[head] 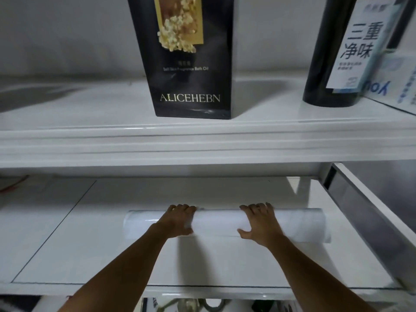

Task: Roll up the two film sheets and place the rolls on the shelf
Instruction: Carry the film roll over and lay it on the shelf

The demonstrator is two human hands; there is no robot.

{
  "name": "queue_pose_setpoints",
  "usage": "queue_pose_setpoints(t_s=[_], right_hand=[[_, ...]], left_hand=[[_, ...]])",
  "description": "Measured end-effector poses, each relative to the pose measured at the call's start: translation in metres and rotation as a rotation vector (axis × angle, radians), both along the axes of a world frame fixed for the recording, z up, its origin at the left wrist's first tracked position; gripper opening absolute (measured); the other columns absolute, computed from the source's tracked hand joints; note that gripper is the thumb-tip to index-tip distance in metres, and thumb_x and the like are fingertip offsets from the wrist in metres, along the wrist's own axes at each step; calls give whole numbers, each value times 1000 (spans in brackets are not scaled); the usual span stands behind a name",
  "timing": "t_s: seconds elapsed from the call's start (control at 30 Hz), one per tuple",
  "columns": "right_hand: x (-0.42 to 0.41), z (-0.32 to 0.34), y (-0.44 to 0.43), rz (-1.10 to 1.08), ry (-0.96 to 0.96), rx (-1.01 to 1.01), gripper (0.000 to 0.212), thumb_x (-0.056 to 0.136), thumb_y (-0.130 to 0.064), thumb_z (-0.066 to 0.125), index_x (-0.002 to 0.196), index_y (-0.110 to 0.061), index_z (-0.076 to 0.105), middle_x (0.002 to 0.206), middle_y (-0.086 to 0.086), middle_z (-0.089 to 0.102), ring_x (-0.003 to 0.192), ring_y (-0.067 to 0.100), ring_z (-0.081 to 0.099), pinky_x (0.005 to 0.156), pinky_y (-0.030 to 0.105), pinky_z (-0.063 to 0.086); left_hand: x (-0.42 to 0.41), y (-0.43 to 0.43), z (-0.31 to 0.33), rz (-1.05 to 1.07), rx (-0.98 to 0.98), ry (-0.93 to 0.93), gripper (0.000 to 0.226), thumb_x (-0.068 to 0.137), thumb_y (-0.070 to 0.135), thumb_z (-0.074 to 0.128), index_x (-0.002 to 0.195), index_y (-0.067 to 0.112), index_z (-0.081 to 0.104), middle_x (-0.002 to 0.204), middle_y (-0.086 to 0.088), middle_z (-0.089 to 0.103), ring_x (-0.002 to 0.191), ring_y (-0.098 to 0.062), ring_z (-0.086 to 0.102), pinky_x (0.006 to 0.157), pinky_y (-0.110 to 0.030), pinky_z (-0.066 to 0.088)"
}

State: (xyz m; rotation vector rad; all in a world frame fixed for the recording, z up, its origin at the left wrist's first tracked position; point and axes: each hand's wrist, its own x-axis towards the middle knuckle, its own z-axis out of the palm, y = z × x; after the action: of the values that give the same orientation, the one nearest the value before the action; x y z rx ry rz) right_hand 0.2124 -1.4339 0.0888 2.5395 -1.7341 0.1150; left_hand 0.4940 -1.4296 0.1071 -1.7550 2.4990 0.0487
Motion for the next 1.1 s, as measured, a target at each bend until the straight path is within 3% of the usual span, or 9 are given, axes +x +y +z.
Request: queue_pose_setpoints(t_s=[0.17,0.3,0.4,0.5,0.6,0.67,0.73,0.87,1.1], right_hand=[[7,2,-17,-5,53,-62,74,54,-64,69,113,-18,61,85,4,67,74,29,61,81,45,47],[14,5,-23,-53,36,-127,70,41,-48,82,99,-14,64,71,7,61,59,29,56,65,40,48],[12,4,-25,-70,52,-122,74,43,-50,83,104,-15,61,79,6,62,67,28,58,70,42,46],[12,4,-22,-83,41,-129,84,36,-53,85,107,-15,62,84,7,63,71,29,59,70,45,48],[12,4,-19,-66,27,-96,89,47,-58,80,122,-18,54,110,8,62,96,32,58,87,49,42],[13,5,-17,-48,19,-81,91,60,-59,73,136,-22,40,131,6,50,117,32,47,101,49,29],[13,6,-13,-31,8,-67,92,67,-59,69,142,-24,28,141,4,39,126,30,38,107,47,21],[12,6,-2,-22,4,-83,96,65,-59,71,143,-22,28,141,6,41,122,31,41,105,46,25],[5,6,17,-2,-41,-95,112,44,-62,81,139,-21,39,136,8,49,123,35,44,105,52,27]], left_hand=[[4,-11,5,1,-91,-87,64,78,40,62,132,15,39,123,-6,52,112,-27,51,100,-39,31],[3,-15,-2,35,-229,-142,84,35,45,85,107,15,54,87,-1,67,79,-23,66,78,-42,50],[-1,-16,-6,33,-253,-49,92,22,44,85,101,17,46,81,2,67,72,-19,66,69,-34,53],[1,-12,-4,68,-232,-13,93,22,42,87,105,14,53,90,-4,69,78,-23,68,70,-40,54],[4,-8,2,48,-168,66,87,50,30,85,126,7,50,122,-16,57,112,-34,56,95,-52,38],[3,-4,5,35,-128,101,83,71,27,72,140,10,31,142,-13,36,132,-31,32,109,-47,17],[2,-2,4,45,-124,93,81,77,28,67,143,14,22,146,-9,29,135,-27,24,111,-42,12],[0,10,4,24,-176,83,82,69,30,72,138,18,28,136,-8,39,125,-30,36,103,-39,25],[7,35,3,-19,-266,34,113,28,48,88,125,14,39,115,-11,60,103,-31,60,86,-43,48]])
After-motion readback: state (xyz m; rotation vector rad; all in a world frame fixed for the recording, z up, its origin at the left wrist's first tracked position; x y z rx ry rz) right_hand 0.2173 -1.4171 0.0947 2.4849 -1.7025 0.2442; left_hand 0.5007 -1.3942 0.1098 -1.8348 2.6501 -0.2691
